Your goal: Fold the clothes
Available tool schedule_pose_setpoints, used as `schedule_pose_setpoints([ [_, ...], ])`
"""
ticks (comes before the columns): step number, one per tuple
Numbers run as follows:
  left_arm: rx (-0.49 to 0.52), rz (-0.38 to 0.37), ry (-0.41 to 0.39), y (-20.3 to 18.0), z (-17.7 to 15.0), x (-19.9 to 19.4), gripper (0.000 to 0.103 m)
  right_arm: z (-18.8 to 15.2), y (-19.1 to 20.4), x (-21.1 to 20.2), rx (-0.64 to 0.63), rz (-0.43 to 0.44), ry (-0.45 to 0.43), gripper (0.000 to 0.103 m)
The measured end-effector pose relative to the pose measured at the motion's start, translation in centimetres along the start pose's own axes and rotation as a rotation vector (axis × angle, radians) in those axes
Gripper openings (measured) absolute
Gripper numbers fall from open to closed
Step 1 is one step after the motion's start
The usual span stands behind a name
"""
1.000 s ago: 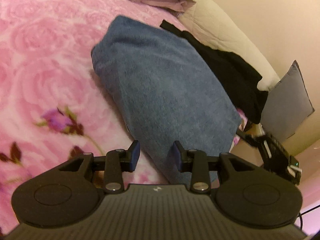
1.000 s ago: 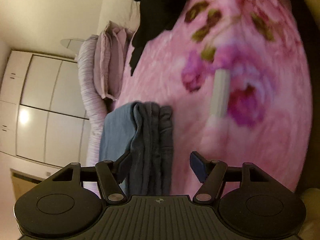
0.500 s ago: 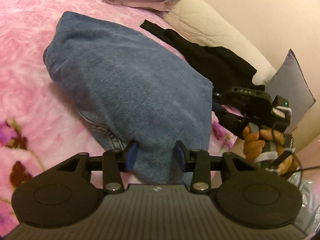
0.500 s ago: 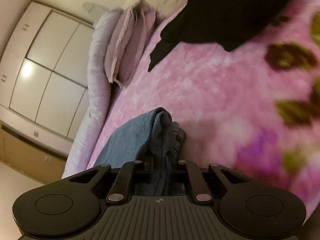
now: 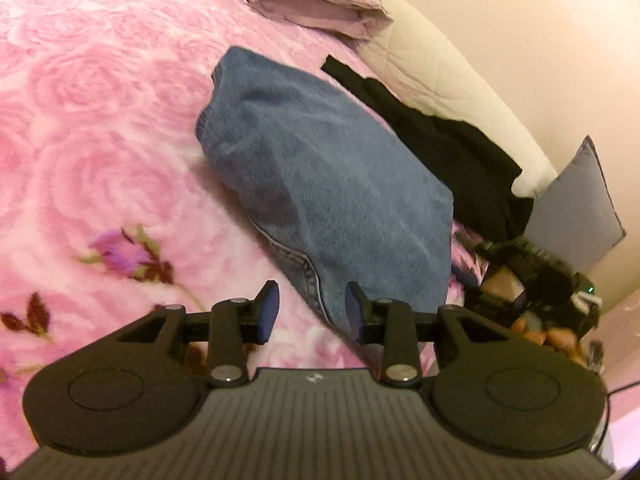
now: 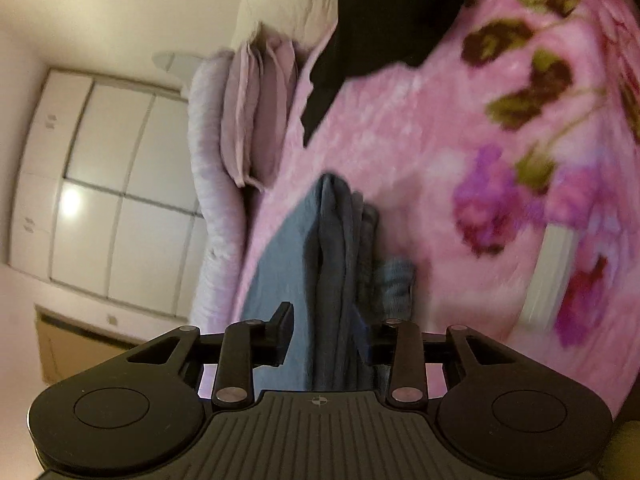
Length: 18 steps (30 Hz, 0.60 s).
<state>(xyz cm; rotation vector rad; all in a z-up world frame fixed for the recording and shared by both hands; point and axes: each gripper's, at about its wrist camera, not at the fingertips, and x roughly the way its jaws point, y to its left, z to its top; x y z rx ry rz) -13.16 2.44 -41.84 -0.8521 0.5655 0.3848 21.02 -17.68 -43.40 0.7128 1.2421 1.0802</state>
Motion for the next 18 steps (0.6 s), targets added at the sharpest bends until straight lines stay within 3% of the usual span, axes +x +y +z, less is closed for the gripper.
schedule_pose_setpoints([
  [2,-0.003,0.001,-0.012,0.0,0.3,-0.4,0.030,-0.9,0.4,0.7,-0.024,-0.021,0.023,0.034],
  [3,-0.007,0.004,-0.016,0.2,0.4,-0.6,0.030,-1.7,0.5,0.8,-0.042,-0.020,0.025,0.008],
  [6,-0.019,0.015,-0.024,0.8,0.7,-1.2,0.030,-3.9,1.3,0.1,-0.101,-0.043,-0.014,0.005],
  [13,-0.045,0.048,-0.044,2.1,0.8,-2.5,0.029,-8.7,1.8,-2.0,-0.056,-0.076,-0.013,0.005],
  [17,-0.052,0.054,-0.039,2.4,0.7,-2.6,0.029,-9.1,1.1,-1.7,-0.070,-0.090,-0.017,0.008],
  [18,-0.059,0.052,-0.038,2.6,0.7,-2.7,0.030,-9.0,1.1,-2.0,-0.060,-0.086,-0.022,0.014],
])
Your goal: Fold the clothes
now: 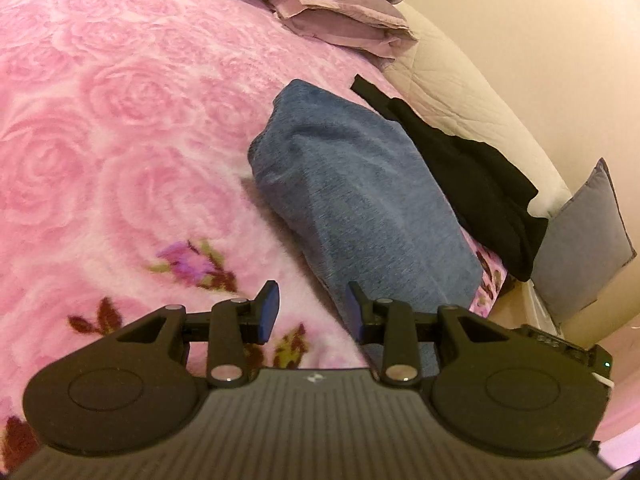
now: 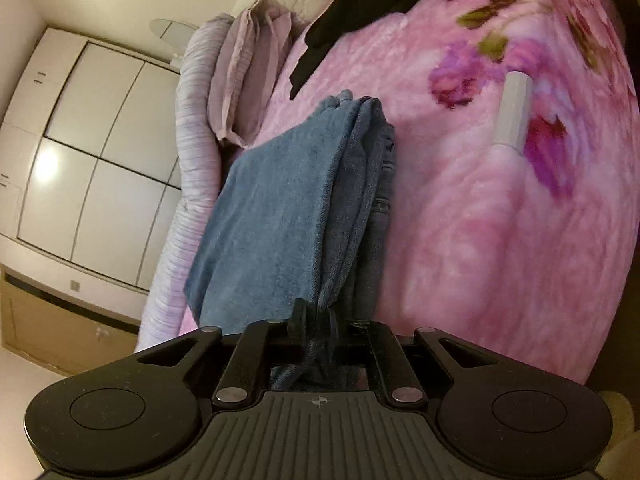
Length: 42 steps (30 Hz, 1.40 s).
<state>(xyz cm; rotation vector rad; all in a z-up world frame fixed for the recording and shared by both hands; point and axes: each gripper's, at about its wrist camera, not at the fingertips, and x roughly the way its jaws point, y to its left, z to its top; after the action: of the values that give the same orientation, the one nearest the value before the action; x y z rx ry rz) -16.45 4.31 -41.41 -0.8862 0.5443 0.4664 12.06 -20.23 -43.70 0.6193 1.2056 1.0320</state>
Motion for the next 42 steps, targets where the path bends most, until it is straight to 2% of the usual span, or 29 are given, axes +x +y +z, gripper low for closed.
schedule_pose_setpoints([
  [1,-0.007,-0.002,0.001,0.2,0.0,0.0,0.030,0.0,0.0,-0.4,0.011,0.002,-0.006,0.028],
  [2,-0.016,-0.005,-0.002,0.3,0.2,0.0,0.031,-0.1,-0.1,-1.0,0.025,-0.001,-0.016,0.036],
  [3,-0.025,-0.008,-0.005,0.5,0.4,0.0,0.032,-0.2,-0.3,-1.4,0.040,-0.006,-0.026,0.054],
  [4,-0.034,-0.011,-0.008,0.6,0.6,0.0,0.033,-0.3,-0.7,-1.5,0.056,0.003,-0.031,0.063],
  [6,-0.045,-0.013,-0.014,0.9,1.0,0.3,0.033,-0.6,-1.5,-1.5,0.090,0.034,-0.026,0.065],
  [10,-0.058,-0.004,-0.024,1.3,1.8,0.9,0.034,-0.6,-2.7,0.5,0.167,0.077,-0.002,0.066],
  [13,-0.108,-0.001,-0.049,2.4,3.0,1.6,0.034,-0.3,-2.5,2.1,0.186,0.083,-0.013,0.066],
  [14,-0.126,-0.006,-0.057,2.7,3.4,1.9,0.035,-0.1,-2.0,2.4,0.164,0.070,-0.009,0.063],
  [15,-0.144,-0.012,-0.065,3.1,3.9,2.2,0.037,0.1,-1.7,2.6,0.146,0.054,-0.003,0.036],
  [16,-0.170,-0.012,-0.070,3.5,4.4,2.6,0.038,0.2,-1.6,2.7,0.133,0.035,0.004,0.030],
  [19,-0.195,-0.001,-0.072,4.0,5.2,3.1,0.038,1.1,-1.3,2.8,0.101,0.027,0.031,0.022],
  [21,-0.181,-0.008,-0.068,3.9,5.2,3.1,0.038,2.4,-0.9,2.5,0.051,0.036,0.055,0.021],
  [24,-0.164,-0.019,-0.049,3.6,4.6,2.7,0.038,5.8,-0.6,1.3,-0.036,0.033,0.045,0.020],
  [26,-0.157,-0.029,-0.033,3.4,3.9,2.5,0.038,9.3,-0.6,0.7,-0.116,0.024,0.055,0.020],
  [29,-0.146,-0.053,-0.008,3.0,2.7,2.4,0.038,14.2,-2.2,1.6,-0.140,0.040,0.178,0.024],
  [30,-0.142,-0.060,-0.003,2.9,2.5,2.3,0.038,14.9,-2.5,1.8,-0.120,0.023,0.207,0.027],
  [31,-0.138,-0.066,-0.006,2.9,2.4,2.2,0.038,14.8,-2.3,1.7,-0.127,0.008,0.207,0.035],
  [33,-0.123,-0.078,-0.015,3.0,3.2,2.2,0.038,14.0,-1.7,0.8,-0.187,0.001,0.158,0.045],
  [36,-0.053,-0.113,-0.015,3.4,6.0,3.0,0.038,13.2,-1.0,-0.9,-0.269,0.008,0.026,0.049],
  [37,-0.025,-0.126,-0.010,3.5,7.1,3.5,0.038,13.3,-0.9,-0.9,-0.272,0.006,-0.005,0.049],
  [42,0.009,-0.080,0.054,2.6,11.4,6.2,0.038,14.8,-1.3,-0.3,-0.196,-0.015,-0.118,0.049],
])
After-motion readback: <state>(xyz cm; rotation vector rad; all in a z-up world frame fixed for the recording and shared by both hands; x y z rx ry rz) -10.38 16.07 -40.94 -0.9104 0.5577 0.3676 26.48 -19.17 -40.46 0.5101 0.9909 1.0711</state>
